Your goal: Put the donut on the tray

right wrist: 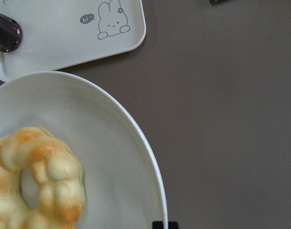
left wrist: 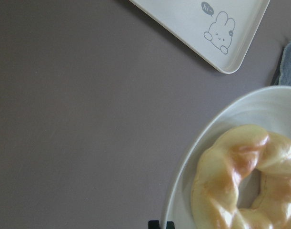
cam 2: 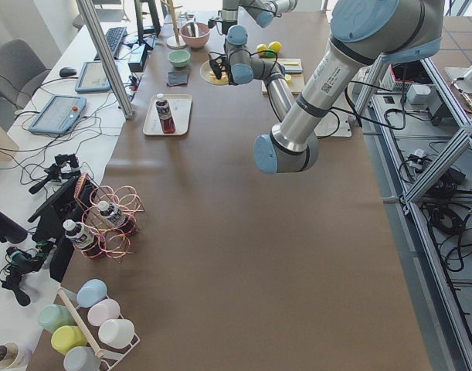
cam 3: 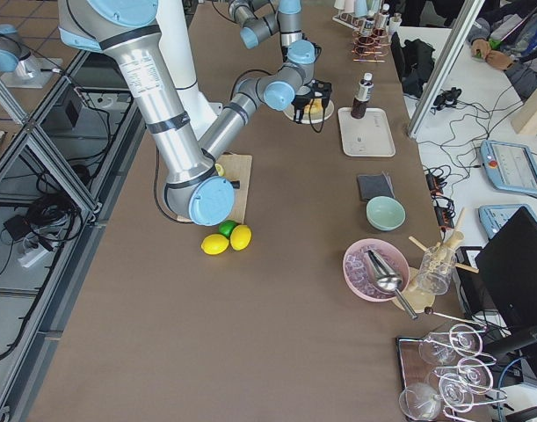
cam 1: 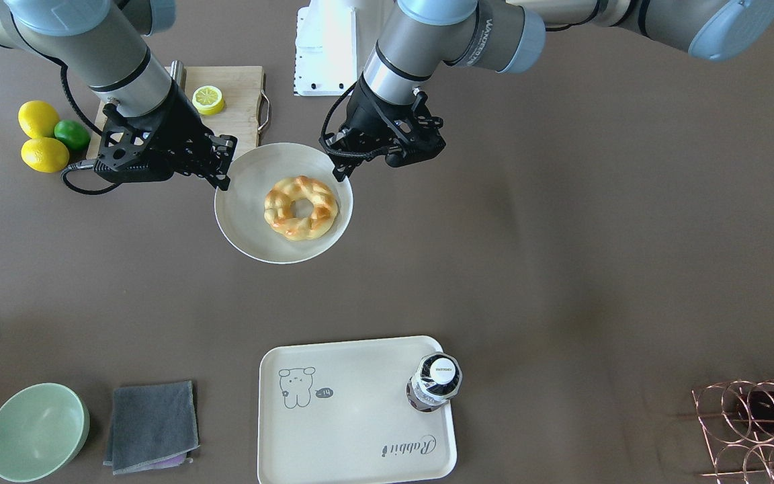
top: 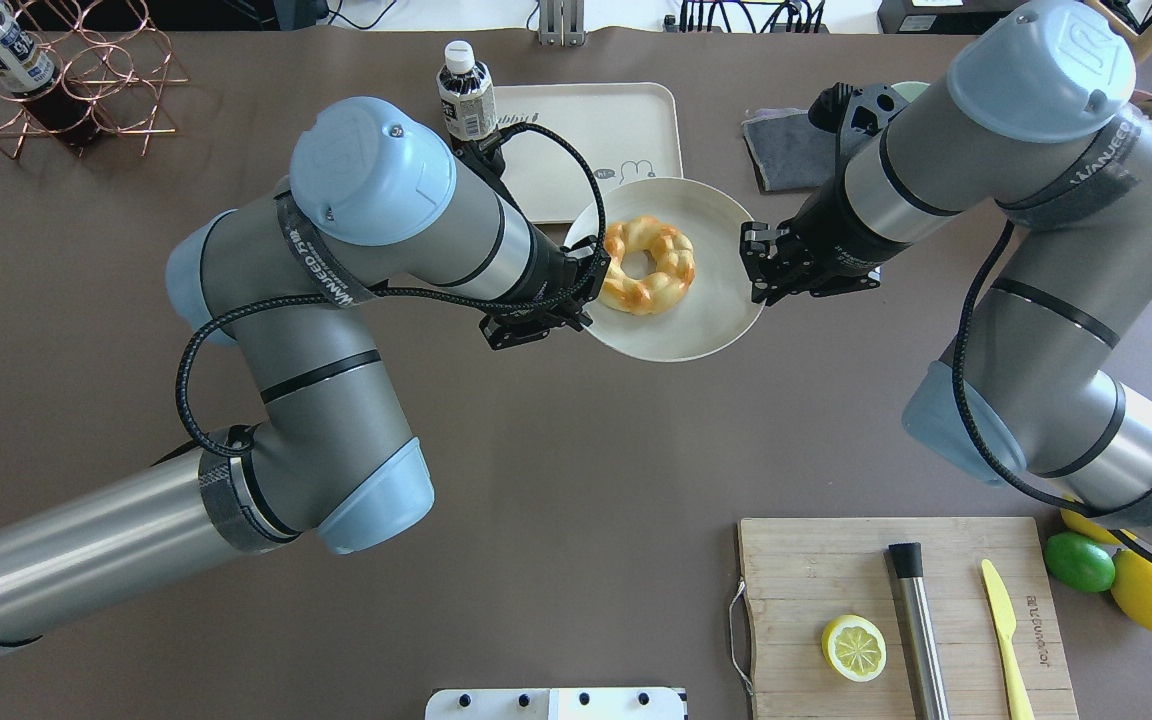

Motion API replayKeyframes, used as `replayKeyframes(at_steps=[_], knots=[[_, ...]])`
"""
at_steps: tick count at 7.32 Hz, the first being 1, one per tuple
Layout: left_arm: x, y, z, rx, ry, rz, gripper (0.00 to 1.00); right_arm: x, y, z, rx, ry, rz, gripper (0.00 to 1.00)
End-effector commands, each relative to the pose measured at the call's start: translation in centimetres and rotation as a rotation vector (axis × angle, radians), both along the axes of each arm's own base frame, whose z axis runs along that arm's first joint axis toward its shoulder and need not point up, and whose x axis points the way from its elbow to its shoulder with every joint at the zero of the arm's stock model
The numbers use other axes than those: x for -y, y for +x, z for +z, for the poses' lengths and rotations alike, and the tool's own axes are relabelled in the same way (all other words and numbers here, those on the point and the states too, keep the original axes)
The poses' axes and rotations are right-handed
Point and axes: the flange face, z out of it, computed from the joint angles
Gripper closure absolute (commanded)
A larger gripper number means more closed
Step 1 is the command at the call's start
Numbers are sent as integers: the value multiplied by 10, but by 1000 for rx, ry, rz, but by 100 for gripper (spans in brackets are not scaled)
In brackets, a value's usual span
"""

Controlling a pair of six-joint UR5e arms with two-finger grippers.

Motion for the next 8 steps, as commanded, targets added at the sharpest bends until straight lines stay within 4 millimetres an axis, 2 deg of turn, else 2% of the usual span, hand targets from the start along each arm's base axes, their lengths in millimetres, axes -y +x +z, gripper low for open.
replayKeyframes(at_steps=[1, 2, 3, 6, 7, 8], knots=[[-1, -1, -1, -11, 4, 1, 100, 0, 0, -1, 1, 2, 1, 100], [-1, -1, 0, -10, 5, 0, 61, -1, 0, -2, 2, 1, -1, 100], [-1, -1, -1, -9, 3, -1, 3, -1, 1, -2, 4, 1, -1, 100], [2, -7, -2, -8, 2, -10, 3, -2, 0, -3, 14, -15, -6, 100], [-5, -20, 14, -5, -1, -12, 3, -1, 0, 0, 9, -18, -5, 100], [-11, -41, 24, -13, 5, -19, 3, 3, 0, 0, 7, -20, 1, 100]])
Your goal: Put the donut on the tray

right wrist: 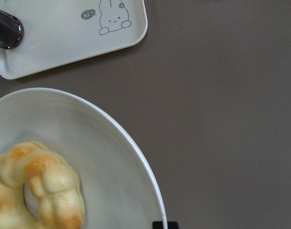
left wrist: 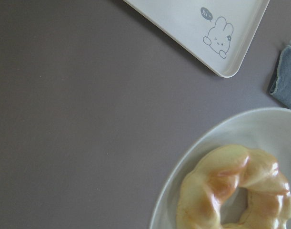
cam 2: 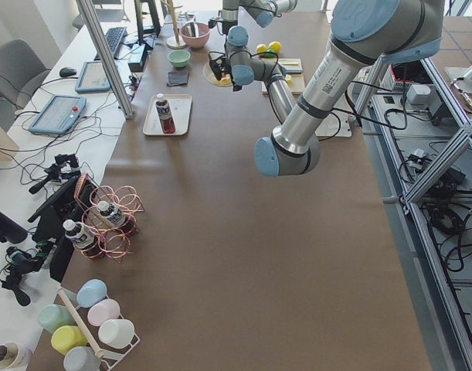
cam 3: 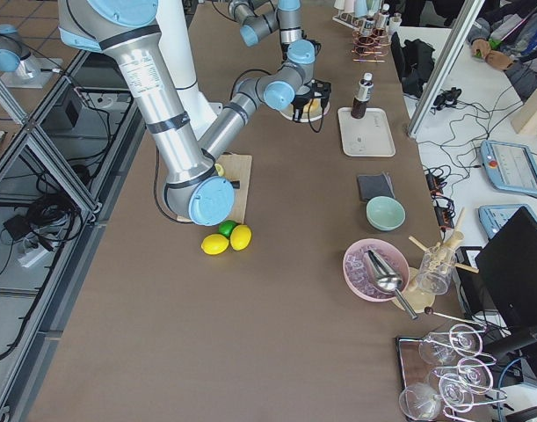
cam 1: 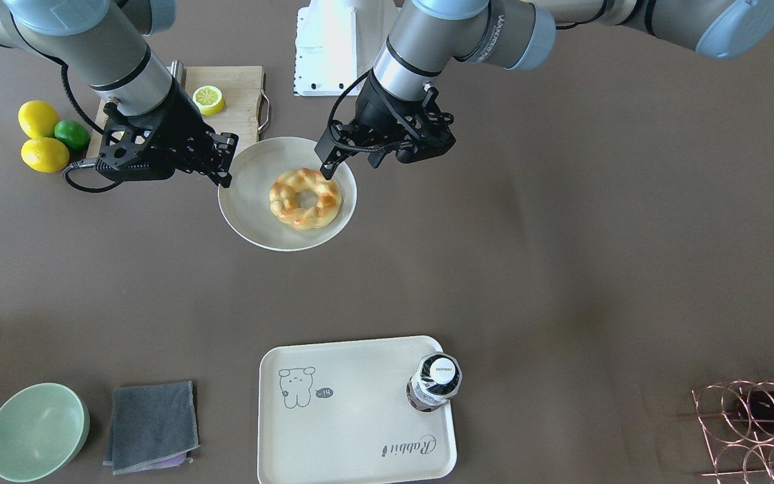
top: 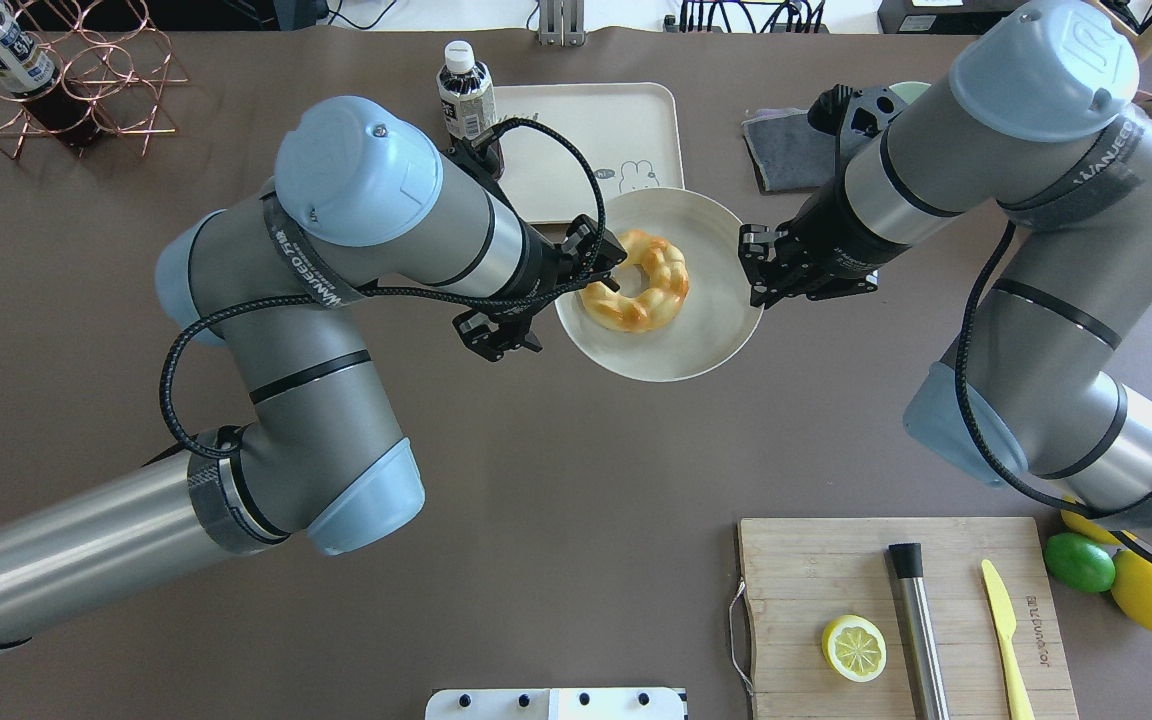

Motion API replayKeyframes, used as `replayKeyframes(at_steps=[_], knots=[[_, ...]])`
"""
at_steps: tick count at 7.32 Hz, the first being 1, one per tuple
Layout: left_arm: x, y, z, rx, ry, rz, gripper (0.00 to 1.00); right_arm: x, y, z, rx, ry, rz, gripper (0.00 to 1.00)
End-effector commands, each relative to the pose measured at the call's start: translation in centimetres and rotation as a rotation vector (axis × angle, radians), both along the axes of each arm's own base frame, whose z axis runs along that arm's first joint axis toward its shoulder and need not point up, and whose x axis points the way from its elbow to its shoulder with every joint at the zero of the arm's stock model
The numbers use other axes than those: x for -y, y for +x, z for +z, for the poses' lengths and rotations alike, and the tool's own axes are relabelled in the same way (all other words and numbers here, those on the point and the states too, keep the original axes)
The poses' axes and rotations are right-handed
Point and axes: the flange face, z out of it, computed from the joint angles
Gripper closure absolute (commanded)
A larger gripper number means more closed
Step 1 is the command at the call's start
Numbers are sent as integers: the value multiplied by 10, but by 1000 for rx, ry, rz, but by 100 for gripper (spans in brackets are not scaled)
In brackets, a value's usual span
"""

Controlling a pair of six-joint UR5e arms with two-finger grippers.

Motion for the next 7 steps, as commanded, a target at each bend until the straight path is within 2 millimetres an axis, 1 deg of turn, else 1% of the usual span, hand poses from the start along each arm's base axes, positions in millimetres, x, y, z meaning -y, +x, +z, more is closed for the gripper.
replayKeyframes(at_steps=[1, 2, 3, 4, 5, 6, 7], knots=[[-14, -36, 23, -7, 4, -9, 2, 12, 2, 3, -10, -20, 25, 100], [-21, -48, 32, -9, 6, -12, 2, 29, -2, 7, -22, -60, 55, 100], [-29, -66, 41, -14, 9, -17, 3, 59, -19, -6, -27, -132, 106, 100], [-36, -78, 48, -6, 2, -21, 3, 88, -40, -22, -33, -188, 143, 100], [-44, -92, 51, 18, -14, -24, 3, 114, -61, -29, -56, -225, 157, 100], [-49, -104, 54, 26, -20, -28, 2, 146, -74, -31, -72, -256, 180, 100], [-49, -106, 56, 30, -23, -30, 3, 173, -85, -13, -63, -292, 217, 100]])
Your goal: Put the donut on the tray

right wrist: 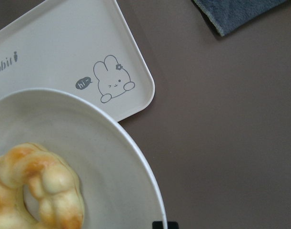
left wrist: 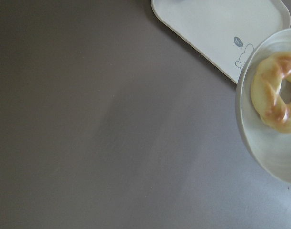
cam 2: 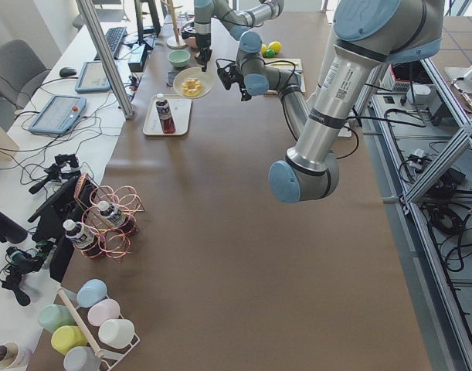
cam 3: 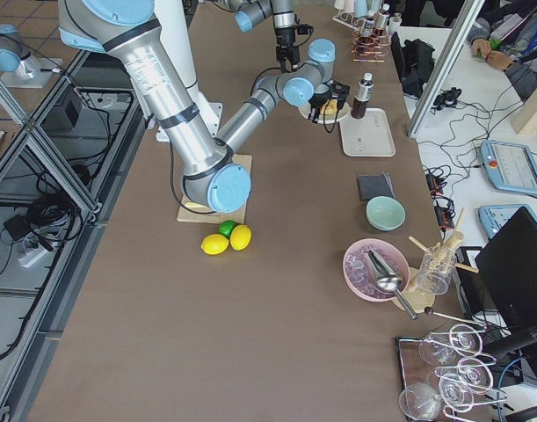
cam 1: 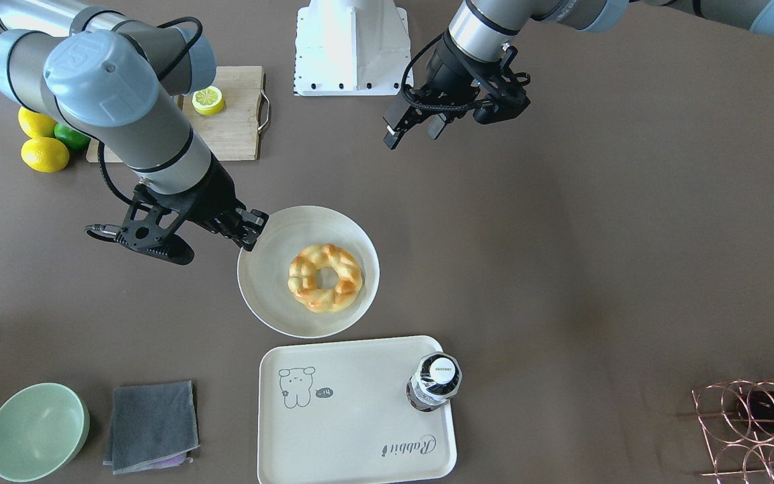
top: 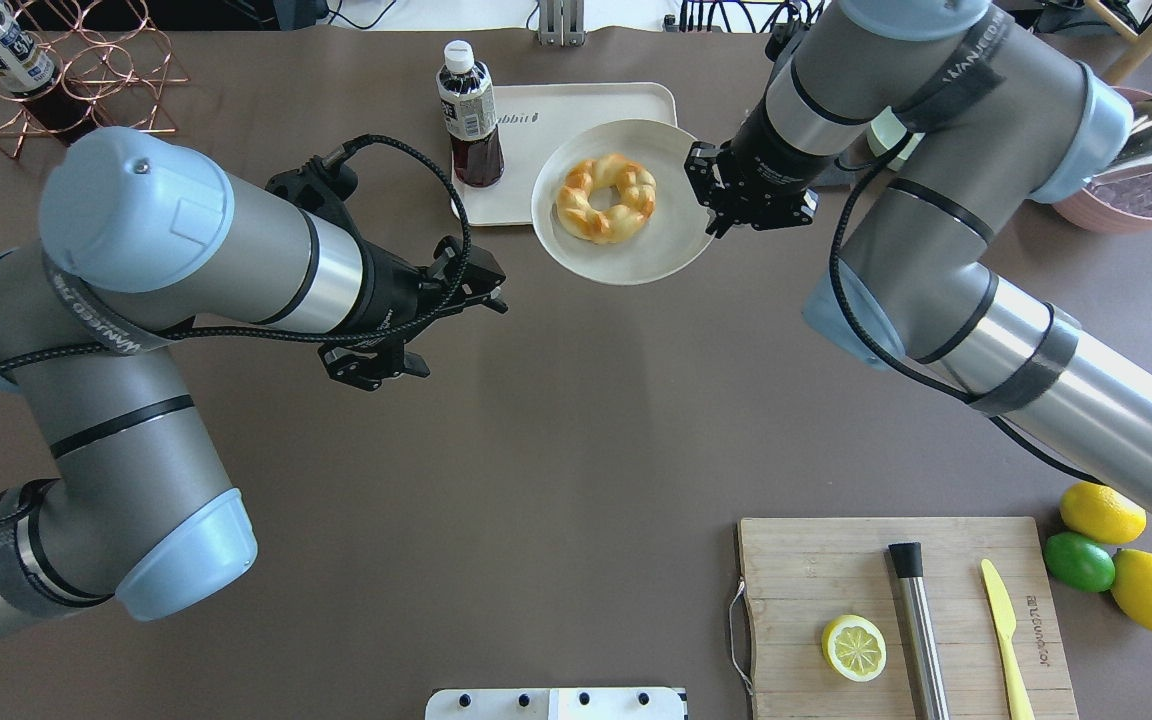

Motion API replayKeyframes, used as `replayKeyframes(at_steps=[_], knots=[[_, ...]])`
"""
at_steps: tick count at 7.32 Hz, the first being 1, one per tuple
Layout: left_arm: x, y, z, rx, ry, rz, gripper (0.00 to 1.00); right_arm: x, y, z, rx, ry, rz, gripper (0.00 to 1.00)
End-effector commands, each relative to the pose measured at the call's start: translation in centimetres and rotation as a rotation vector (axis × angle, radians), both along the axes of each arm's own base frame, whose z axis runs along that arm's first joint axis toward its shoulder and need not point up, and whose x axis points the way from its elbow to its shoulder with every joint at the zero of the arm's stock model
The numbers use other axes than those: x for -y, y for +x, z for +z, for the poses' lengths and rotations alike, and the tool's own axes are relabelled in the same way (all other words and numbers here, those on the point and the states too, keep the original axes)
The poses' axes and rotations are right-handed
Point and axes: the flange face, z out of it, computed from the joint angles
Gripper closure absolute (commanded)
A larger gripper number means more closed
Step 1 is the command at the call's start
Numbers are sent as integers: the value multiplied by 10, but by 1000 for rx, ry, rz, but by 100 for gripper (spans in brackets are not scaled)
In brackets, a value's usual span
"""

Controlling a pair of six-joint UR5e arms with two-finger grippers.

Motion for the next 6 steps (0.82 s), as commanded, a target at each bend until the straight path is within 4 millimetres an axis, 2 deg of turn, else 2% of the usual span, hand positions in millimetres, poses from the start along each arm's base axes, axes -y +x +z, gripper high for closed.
replayKeyframes(at_steps=[1, 2, 3, 4, 5, 6], knots=[[-4, -12, 5, 13, -10, -6, 3, 74, -31, 41, 21, -104, 112, 100], [0, -15, 7, 23, -16, -15, 3, 86, -38, 63, 52, -146, 166, 100], [1, -16, 8, 29, -19, -17, 3, 92, -42, 71, 66, -170, 207, 100], [2, -17, 8, 30, -21, -16, 2, 100, -58, 64, 50, -192, 253, 100], [4, -20, 8, 29, -20, -24, 3, 106, -86, 65, 7, -181, 308, 100], [5, -21, 7, 27, -19, -25, 3, 108, -91, 72, 7, -192, 313, 100]])
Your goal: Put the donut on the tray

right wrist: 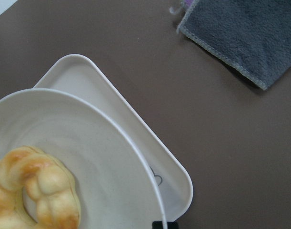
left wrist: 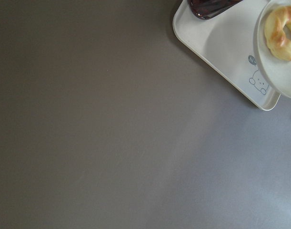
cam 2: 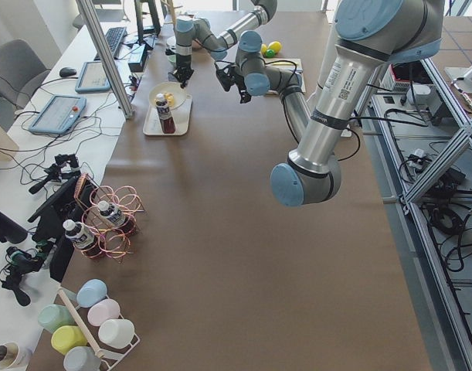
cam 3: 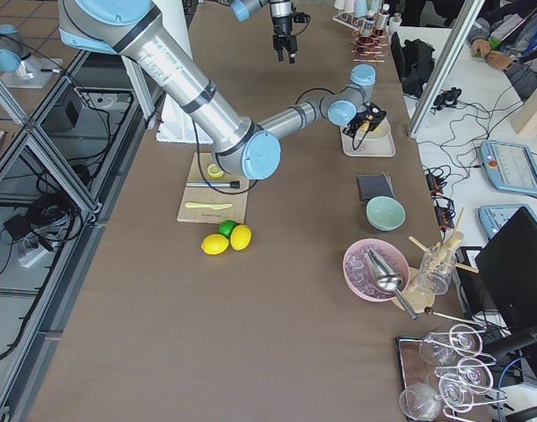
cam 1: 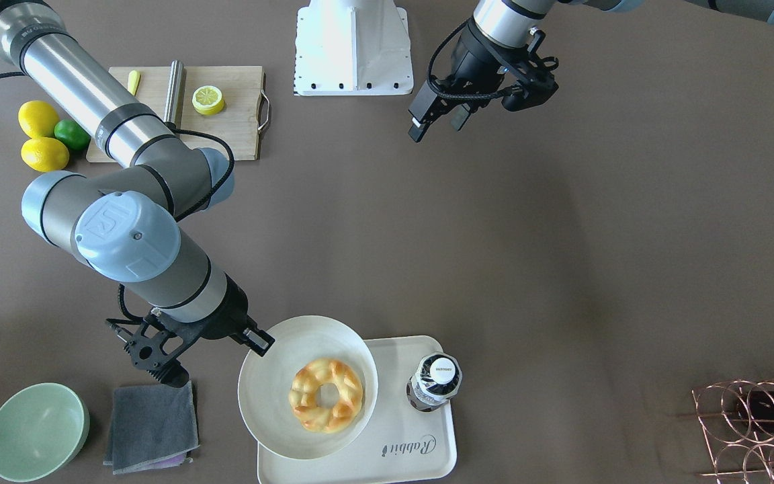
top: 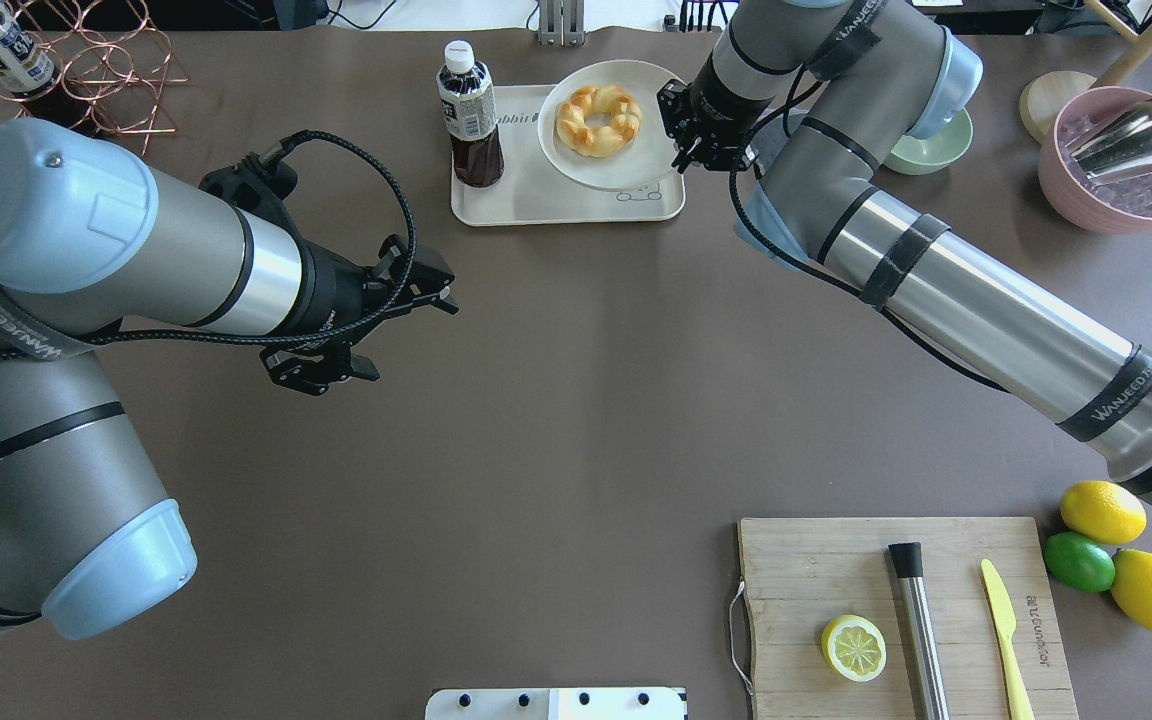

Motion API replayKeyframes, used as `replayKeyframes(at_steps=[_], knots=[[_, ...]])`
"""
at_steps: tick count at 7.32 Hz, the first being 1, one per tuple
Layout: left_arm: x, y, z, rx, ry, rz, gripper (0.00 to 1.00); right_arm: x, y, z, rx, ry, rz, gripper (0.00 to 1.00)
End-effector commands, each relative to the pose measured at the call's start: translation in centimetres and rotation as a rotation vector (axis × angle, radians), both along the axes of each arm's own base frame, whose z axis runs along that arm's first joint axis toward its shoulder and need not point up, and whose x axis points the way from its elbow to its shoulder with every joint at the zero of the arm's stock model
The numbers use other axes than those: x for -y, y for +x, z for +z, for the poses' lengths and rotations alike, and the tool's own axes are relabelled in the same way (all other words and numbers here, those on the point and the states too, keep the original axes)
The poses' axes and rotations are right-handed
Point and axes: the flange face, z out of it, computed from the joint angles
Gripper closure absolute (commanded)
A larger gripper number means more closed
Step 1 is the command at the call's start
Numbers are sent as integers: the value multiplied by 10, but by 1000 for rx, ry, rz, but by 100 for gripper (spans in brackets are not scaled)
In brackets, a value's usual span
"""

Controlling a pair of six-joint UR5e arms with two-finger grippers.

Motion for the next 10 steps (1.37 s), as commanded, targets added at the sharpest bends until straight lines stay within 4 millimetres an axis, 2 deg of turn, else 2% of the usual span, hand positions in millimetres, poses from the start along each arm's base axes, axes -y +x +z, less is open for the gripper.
replayKeyframes(at_steps=[1, 3, 4, 7, 8, 10], knots=[[2, -3, -2, -2, 2, -5, 3, 8, -27, 8, -28, -29, 44, 100], [2, -3, -3, -2, 2, -5, 3, -8, -54, 5, 13, -52, 69, 100], [2, -1, -2, 4, -3, -4, 2, -12, -59, 1, 30, -68, 82, 100], [2, -1, 0, 7, -1, -2, 2, -10, -59, 3, 26, -74, 86, 100], [2, -2, -1, 6, 0, -2, 2, -5, -53, 4, 24, -75, 94, 2], [3, 1, 2, 23, -13, -2, 2, -1, -40, -11, 35, -8, 59, 0]])
